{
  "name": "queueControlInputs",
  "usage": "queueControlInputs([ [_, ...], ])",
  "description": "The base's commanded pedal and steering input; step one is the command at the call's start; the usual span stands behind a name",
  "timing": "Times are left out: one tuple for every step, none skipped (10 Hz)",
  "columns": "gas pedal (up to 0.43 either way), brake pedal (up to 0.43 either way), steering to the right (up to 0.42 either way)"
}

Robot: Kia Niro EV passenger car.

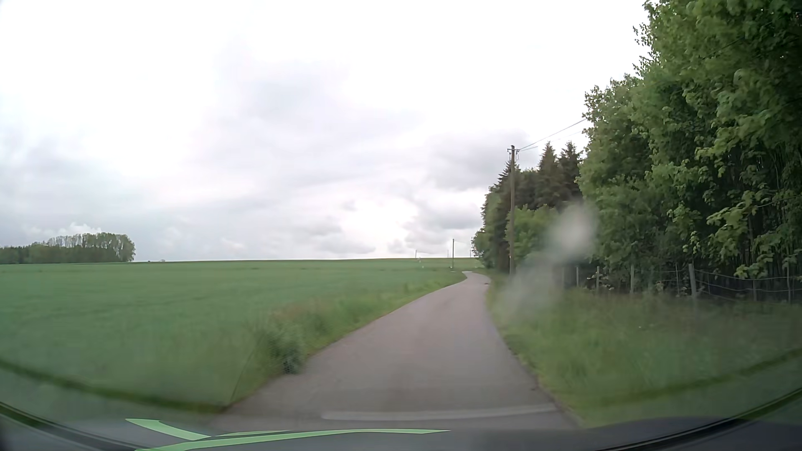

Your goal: Follow the waypoints while adhering to traffic rules and regulations

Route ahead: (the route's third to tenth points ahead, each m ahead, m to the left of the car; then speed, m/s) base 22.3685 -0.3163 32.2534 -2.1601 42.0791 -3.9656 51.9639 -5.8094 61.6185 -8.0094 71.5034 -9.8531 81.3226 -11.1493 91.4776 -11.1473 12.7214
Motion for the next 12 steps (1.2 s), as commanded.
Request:
queueControlInputs([
  [0.331,0.0,0.054],
  [0.339,0.0,0.049],
  [0.339,0.0,0.045],
  [0.339,0.0,0.041],
  [0.339,0.0,0.038],
  [0.339,0.0,0.033],
  [0.35,0.0,0.031],
  [0.35,0.0,0.031],
  [0.35,0.0,0.031],
  [0.35,0.0,0.031],
  [0.35,0.0,0.031],
  [0.35,0.0,0.031],
])
